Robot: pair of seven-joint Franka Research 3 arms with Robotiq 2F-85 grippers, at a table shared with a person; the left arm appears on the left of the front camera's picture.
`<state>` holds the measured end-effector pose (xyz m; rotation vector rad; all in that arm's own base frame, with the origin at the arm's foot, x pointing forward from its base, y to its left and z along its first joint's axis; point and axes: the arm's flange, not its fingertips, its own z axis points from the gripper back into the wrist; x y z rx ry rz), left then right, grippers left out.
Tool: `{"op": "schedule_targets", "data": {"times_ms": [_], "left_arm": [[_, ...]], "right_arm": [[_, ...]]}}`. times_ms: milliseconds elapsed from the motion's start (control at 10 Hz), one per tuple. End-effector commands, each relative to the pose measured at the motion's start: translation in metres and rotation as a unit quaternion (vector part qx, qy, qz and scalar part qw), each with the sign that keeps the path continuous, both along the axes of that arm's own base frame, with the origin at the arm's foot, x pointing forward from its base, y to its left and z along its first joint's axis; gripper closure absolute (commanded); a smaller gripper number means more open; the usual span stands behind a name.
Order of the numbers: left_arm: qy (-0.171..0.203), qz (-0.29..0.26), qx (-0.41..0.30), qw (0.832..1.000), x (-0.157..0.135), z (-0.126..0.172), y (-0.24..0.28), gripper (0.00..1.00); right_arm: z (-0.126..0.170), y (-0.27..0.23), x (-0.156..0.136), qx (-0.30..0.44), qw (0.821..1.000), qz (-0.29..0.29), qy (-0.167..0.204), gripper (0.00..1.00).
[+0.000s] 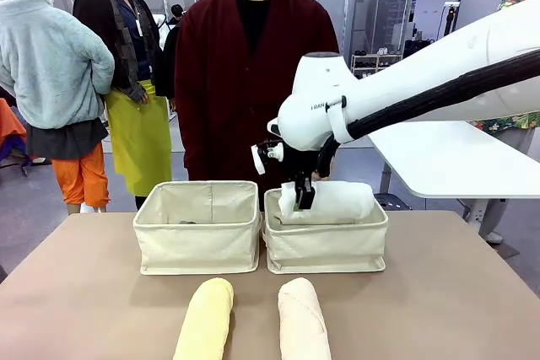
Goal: Divide the towels into two baskets.
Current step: Pick up one hotel-folded towel from the bottom of the table and place it in the Fabric basket indicated by the person.
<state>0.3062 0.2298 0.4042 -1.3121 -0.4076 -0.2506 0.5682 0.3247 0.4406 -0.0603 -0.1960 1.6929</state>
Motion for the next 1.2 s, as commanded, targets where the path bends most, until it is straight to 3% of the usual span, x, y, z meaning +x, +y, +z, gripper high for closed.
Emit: {"op": "schedule_targets", "data": {"times_ms": [0,200,500,600,900,1000,1100], "left_arm": [[0.009,0.001,0.004,1.000,-0.004,0.003,0.001,0.00],[0.009,0.001,0.004,1.000,-0.004,0.003,0.001,0.00],[0.009,0.001,0.004,1.000,-0.004,0.003,0.001,0.00],[0.009,0.001,0.004,1.000,-0.004,0.003,0.001,0.00],[0.009,0.001,0.004,1.000,-0.004,0.003,0.001,0.00],[0.009,0.001,0.004,1.000,-0.004,0.003,0.001,0.00],[0.009,0.001,0.004,1.000,-0.004,0.003,0.001,0.00]], "right_arm": [[-0.009,-0.003,0.008,0.002,1.000,0.003,0.012,0.66],[-0.021,-0.002,0.010,-0.012,1.000,-0.006,0.013,0.48],[-0.023,-0.001,0.004,-0.021,1.000,-0.009,0.016,0.05],[-0.021,-0.002,-0.001,-0.016,1.000,-0.012,0.009,0.00],[0.000,-0.014,-0.022,0.006,1.000,-0.030,0.004,0.00],[-0.014,-0.001,0.002,-0.009,1.000,-0.002,0.008,0.00],[-0.014,-0.001,0.002,-0.009,1.000,-0.002,0.008,0.00]]}}
